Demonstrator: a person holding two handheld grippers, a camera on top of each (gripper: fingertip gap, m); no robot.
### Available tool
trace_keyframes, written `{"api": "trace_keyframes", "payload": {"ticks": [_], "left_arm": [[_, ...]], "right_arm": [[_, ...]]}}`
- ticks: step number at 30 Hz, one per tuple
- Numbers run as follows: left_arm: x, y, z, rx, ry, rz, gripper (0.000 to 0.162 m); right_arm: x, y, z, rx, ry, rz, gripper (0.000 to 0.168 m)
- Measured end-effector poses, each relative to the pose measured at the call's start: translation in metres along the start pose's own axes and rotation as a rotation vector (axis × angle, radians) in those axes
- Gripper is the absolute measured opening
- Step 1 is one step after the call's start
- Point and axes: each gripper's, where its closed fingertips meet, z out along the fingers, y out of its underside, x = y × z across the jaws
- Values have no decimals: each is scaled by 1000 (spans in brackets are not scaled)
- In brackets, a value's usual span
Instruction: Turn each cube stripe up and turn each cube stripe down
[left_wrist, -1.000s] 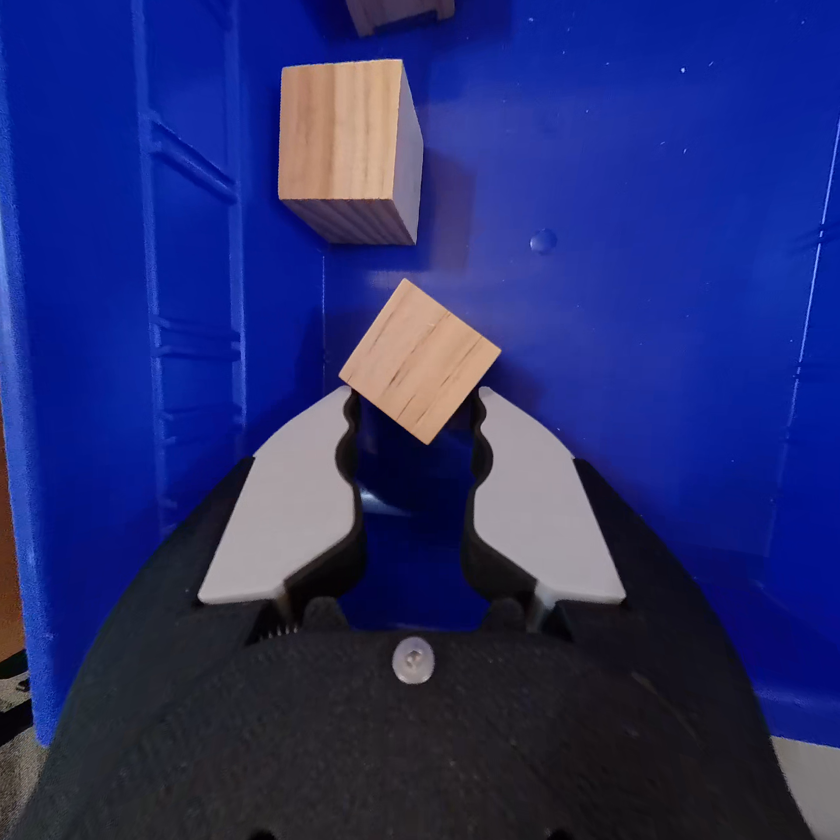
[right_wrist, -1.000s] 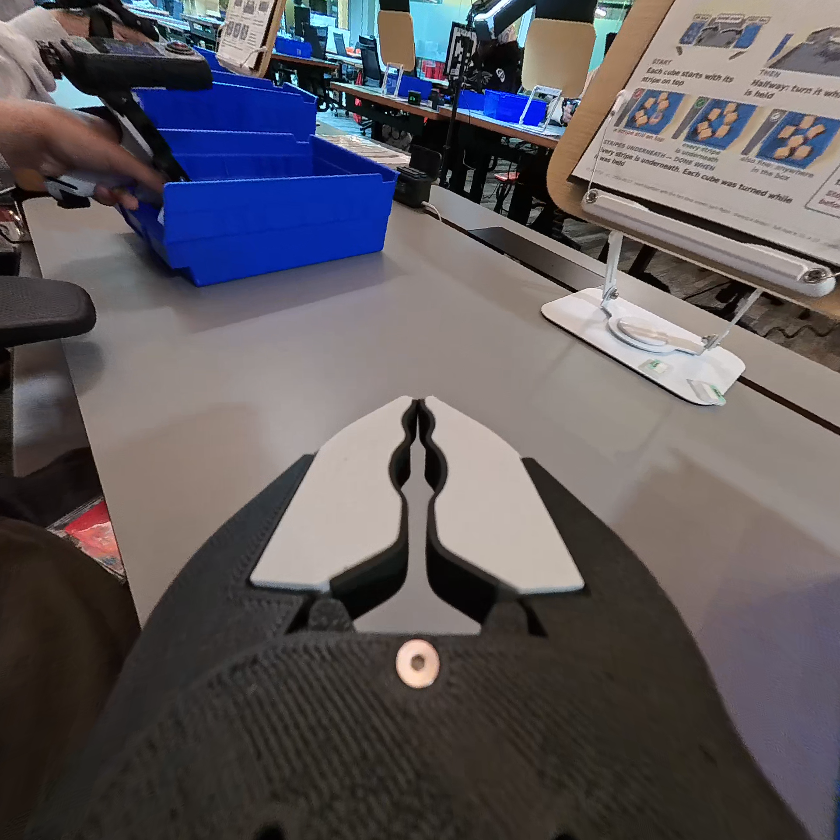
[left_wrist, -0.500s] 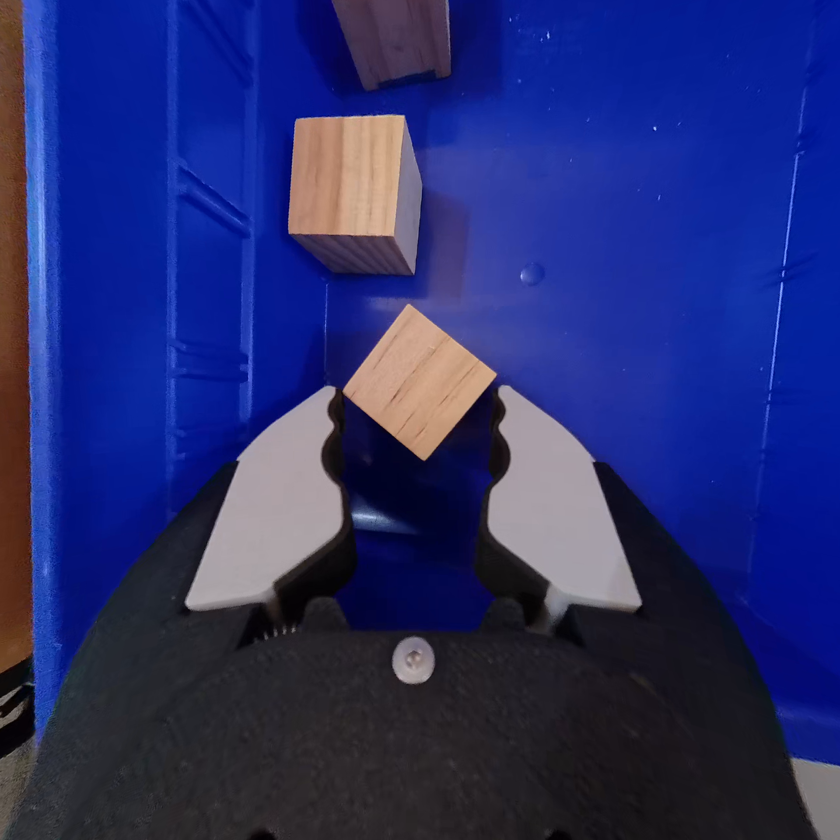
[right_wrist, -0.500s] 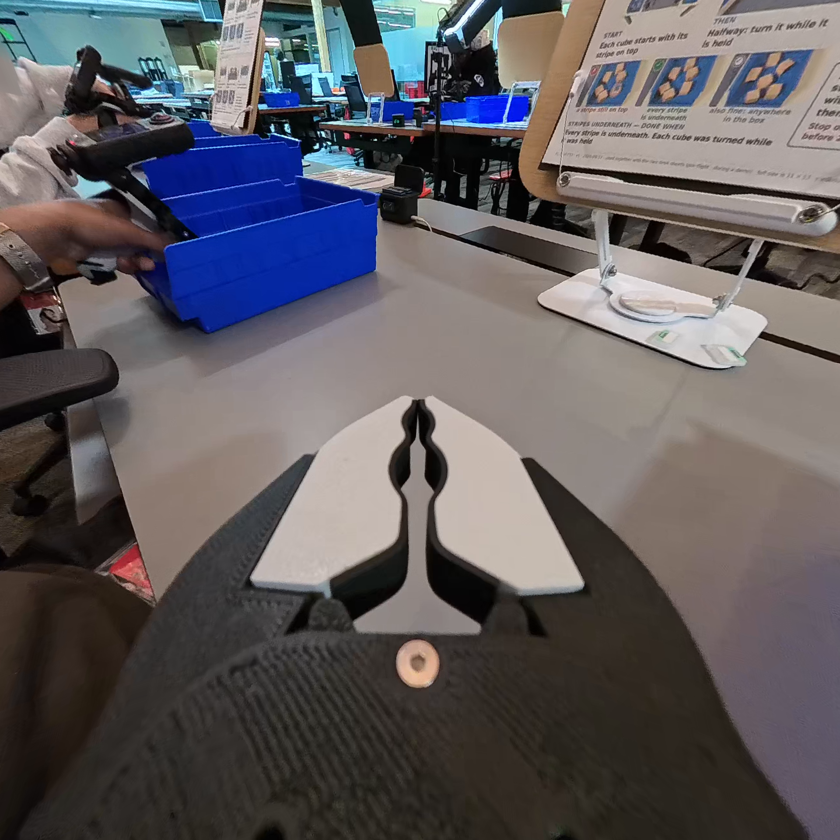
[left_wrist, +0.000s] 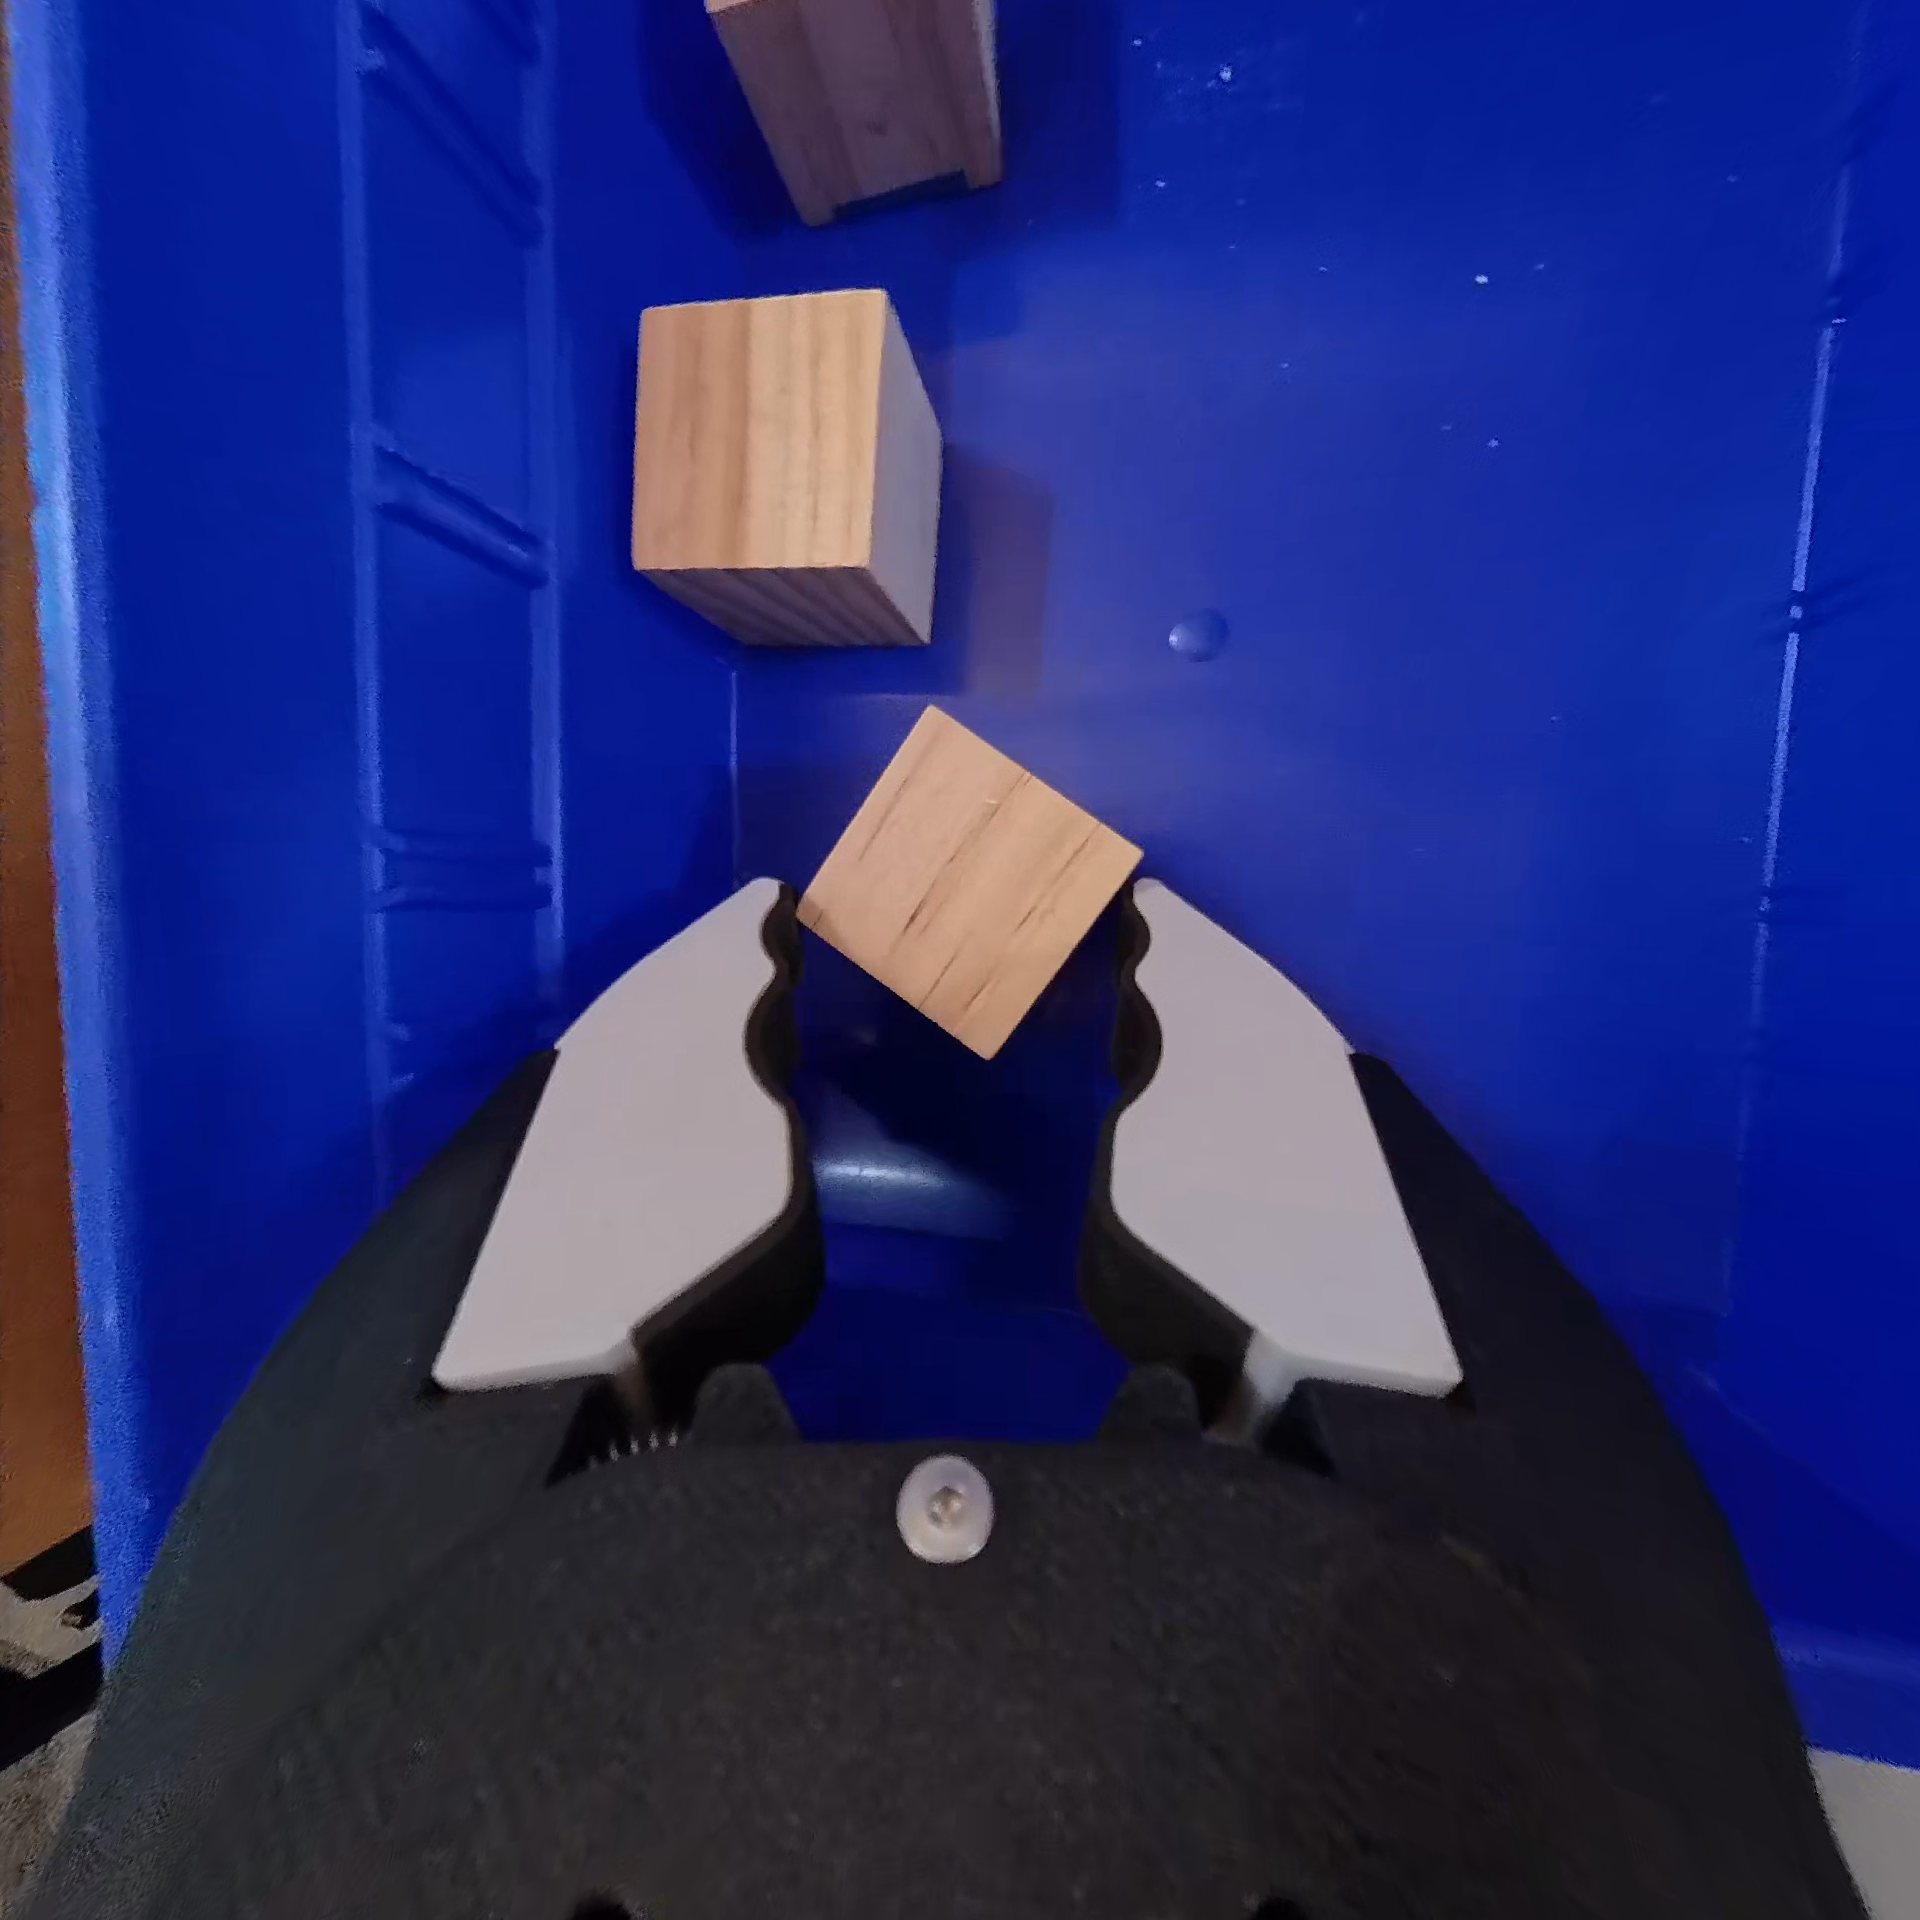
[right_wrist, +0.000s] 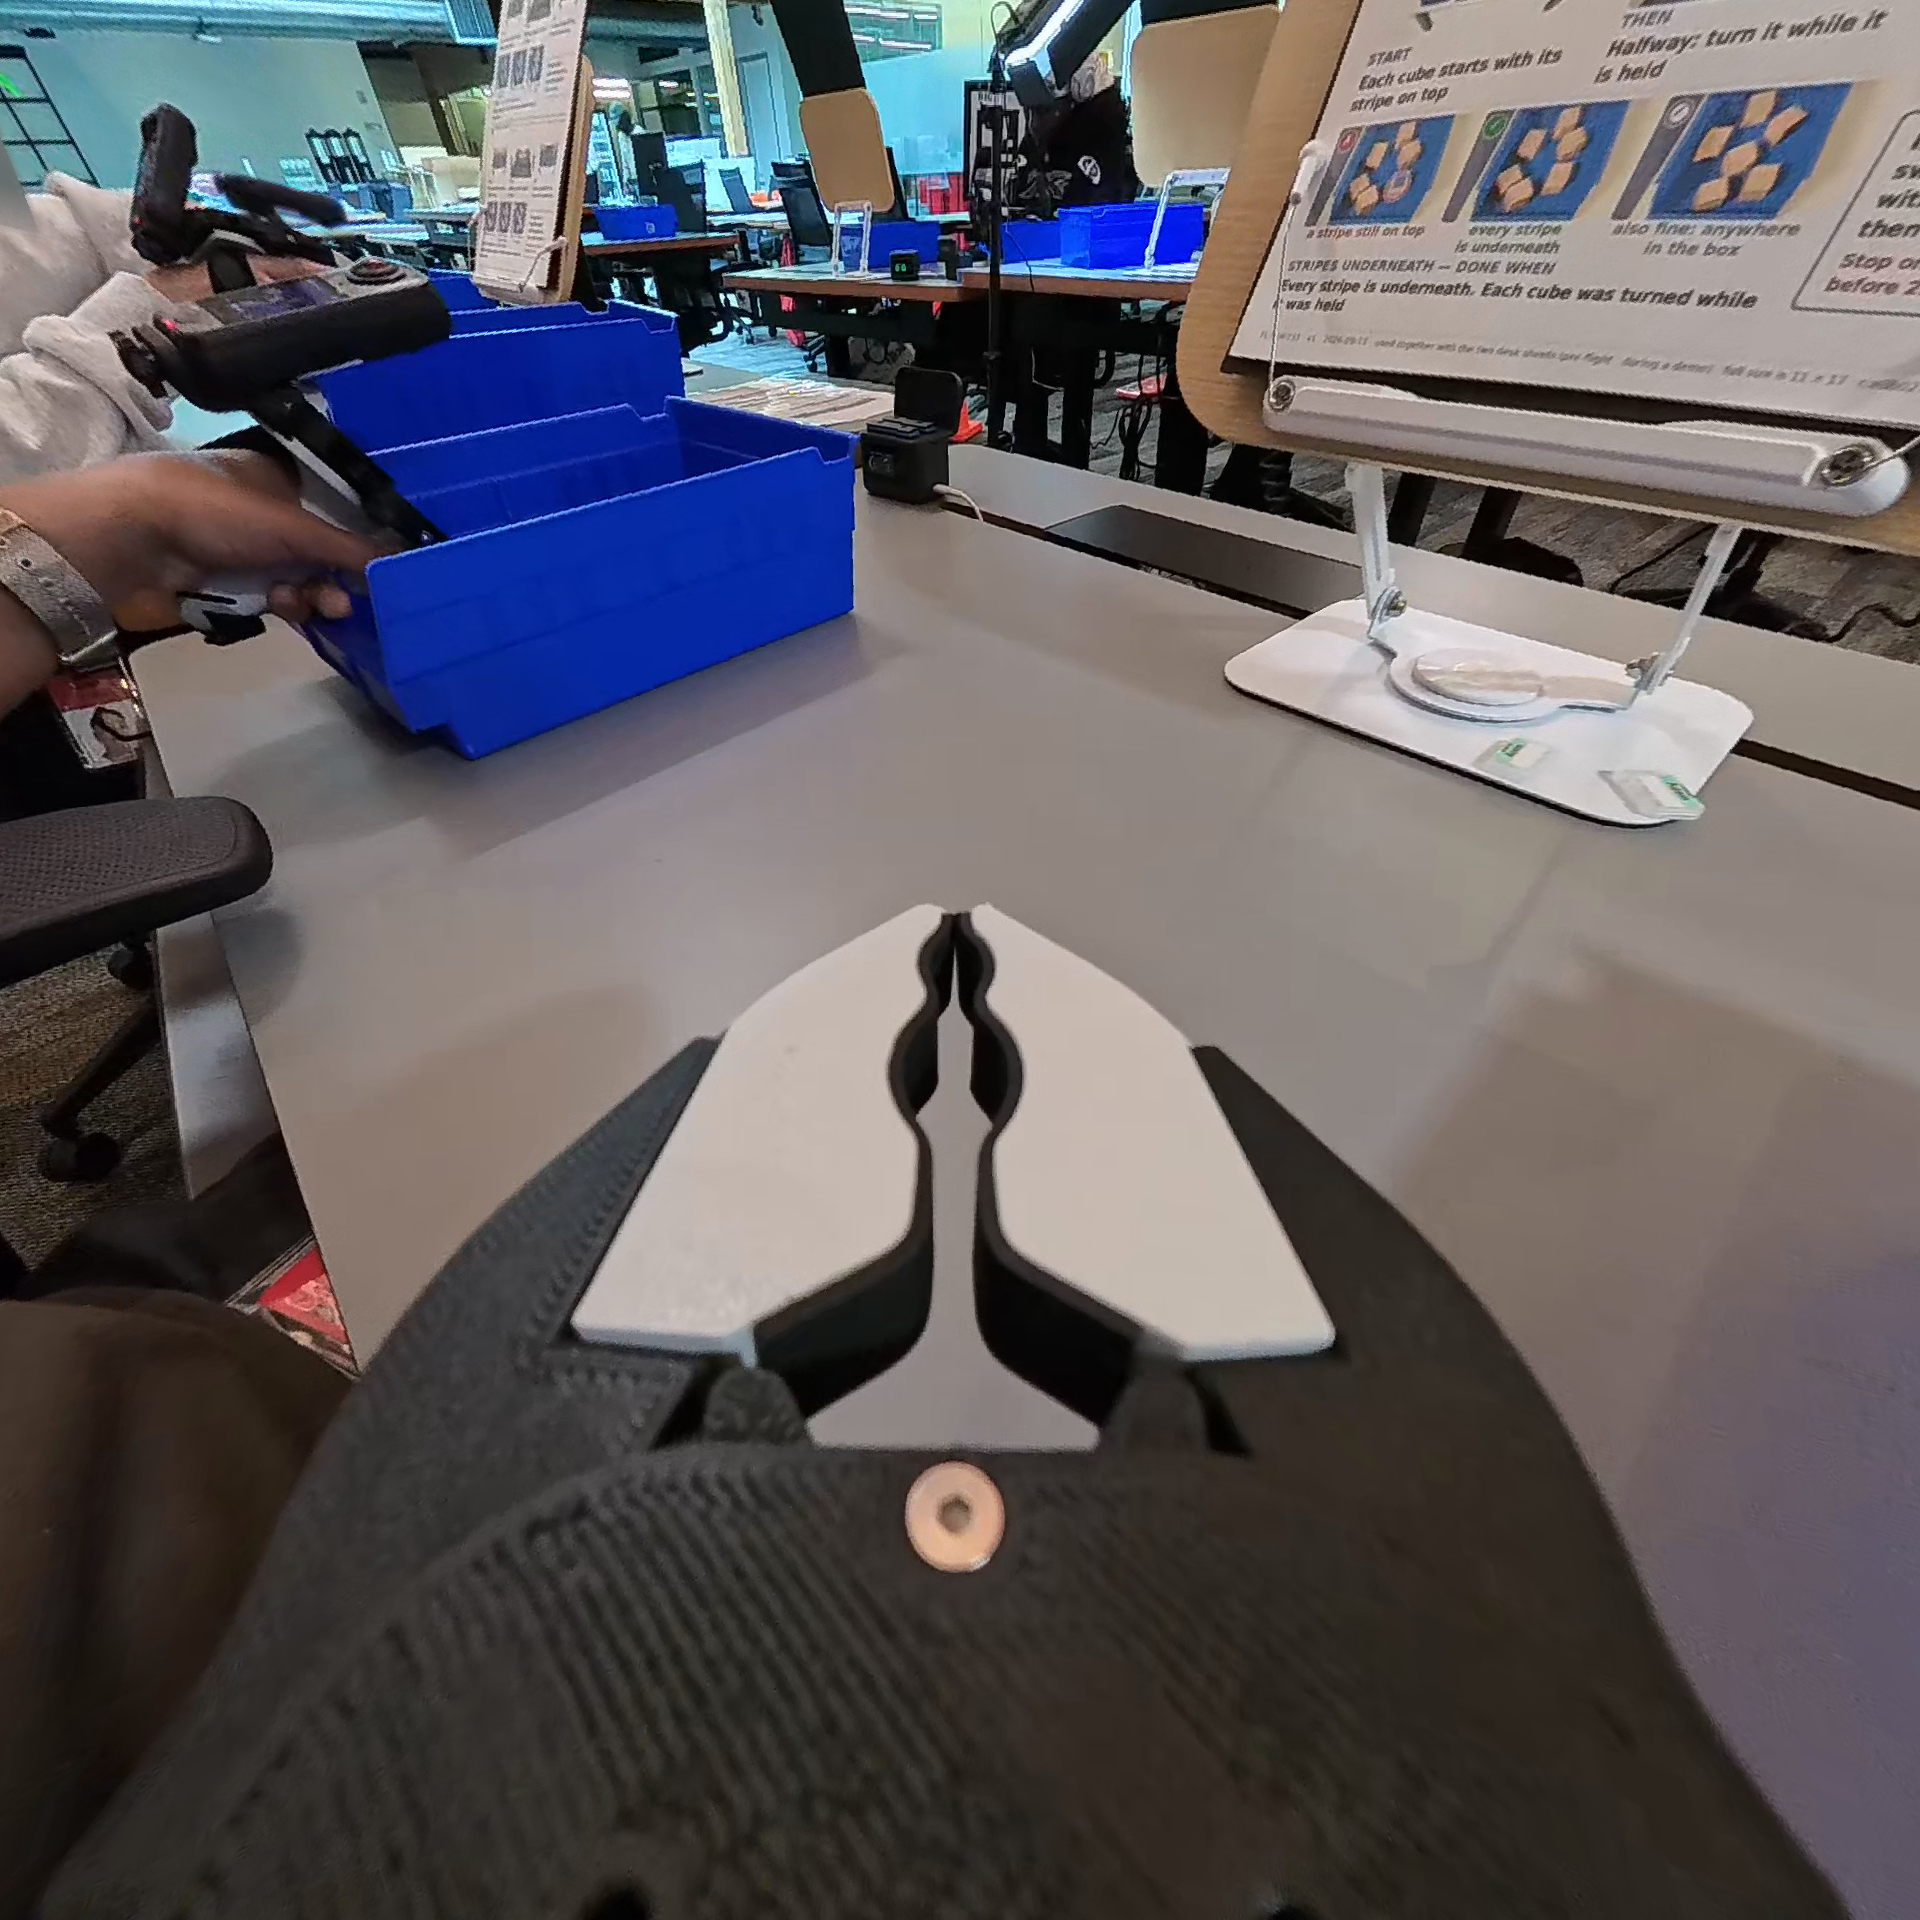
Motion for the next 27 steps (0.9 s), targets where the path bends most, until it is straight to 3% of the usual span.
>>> {"api": "trace_keyframes", "payload": {"ticks": [11, 17, 23, 26, 27], "left_arm": [[28, 4, -9, -24, 137, 93, 59], [31, -14, -21, 69, 215, -40, 63], [22, -15, -10, 74, 120, -54, 80], [24, -11, -4, 51, 116, -34, 79], [26, -12, -5, 55, 124, -31, 72]], "right_arm": [[1, 2, 0, -7, 2, -6, 0], [2, 2, -1, -6, 3, -7, 0], [1, 2, 0, -9, 1, -10, 0], [0, 2, 0, -9, 3, -15, 0], [0, 2, 0, -10, 2, -16, 0]]}}
